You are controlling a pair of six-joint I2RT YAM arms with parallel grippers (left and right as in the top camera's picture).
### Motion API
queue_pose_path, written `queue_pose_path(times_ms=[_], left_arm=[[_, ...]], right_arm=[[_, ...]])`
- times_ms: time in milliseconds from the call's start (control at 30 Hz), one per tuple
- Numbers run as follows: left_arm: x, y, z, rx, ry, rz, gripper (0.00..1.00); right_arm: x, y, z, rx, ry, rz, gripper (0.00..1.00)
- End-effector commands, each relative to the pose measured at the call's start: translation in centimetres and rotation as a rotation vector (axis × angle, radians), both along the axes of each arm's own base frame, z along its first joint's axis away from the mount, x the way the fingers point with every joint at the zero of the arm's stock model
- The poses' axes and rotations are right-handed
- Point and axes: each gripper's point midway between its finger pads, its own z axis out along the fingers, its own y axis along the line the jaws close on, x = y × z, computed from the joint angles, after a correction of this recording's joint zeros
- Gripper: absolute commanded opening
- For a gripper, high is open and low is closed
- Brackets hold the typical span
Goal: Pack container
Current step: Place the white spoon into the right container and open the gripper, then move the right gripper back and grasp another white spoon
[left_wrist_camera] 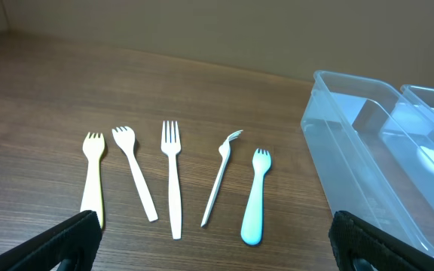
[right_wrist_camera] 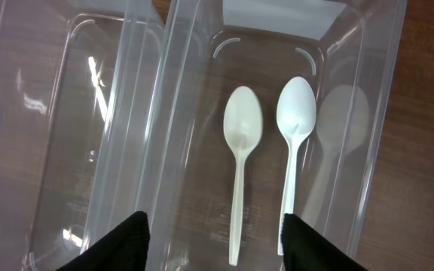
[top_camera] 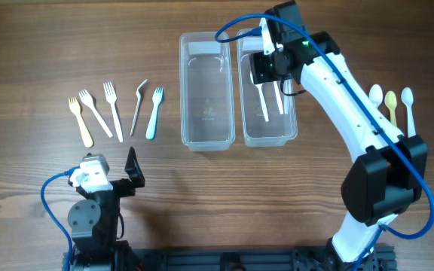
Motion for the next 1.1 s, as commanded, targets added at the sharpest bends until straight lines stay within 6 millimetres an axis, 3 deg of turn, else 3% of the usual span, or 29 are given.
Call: queue_pose_path(times_ms=[0,133,233,300,400,600,833,1067], left_arm=[[0.0,-0.3,0.0,0.015,-0.005,-0.021,1.00],[0.0,-0.3,0.0,0.016,-0.005,-0.021,1.00],[0.0,-0.3,0.0,0.016,-0.005,-0.021,1.00],[0.0,-0.3,0.0,0.016,-0.005,-0.021,1.00],[0.0,-0.3,0.0,0.015,-0.005,-0.021,1.00],[0.0,-0.3,0.0,0.016,-0.005,-0.021,1.00],[0.0,-0.3,0.0,0.015,-0.005,-0.021,1.00],[0.0,-0.3,0.0,0.015,-0.005,-0.021,1.00]], right_arm=[[0.5,-2.7,0.8,-0.116,-0.010,-0.053,0.58],[-0.1,-9.8,3.0,-0.288,0.021,-0.197,0.57],[-1.5,-14.8,3.4,-0.305,0.085,-0.291,0.56],[-2.2,-17.9,2.9,-0.293,0.135,-0.326,0.56],[-2.7,-20.6,1.7,-0.252,0.180,-0.287,0.57],[-4.1,-26.9,-1.5,-0.242,0.233,-0.429,0.57],[-5.3,-30.0,-5.4,-0.248,0.247,-0.455,0.57],[-6.2,-29.7,-8.9,-0.235,0.253,-0.436,0.57]])
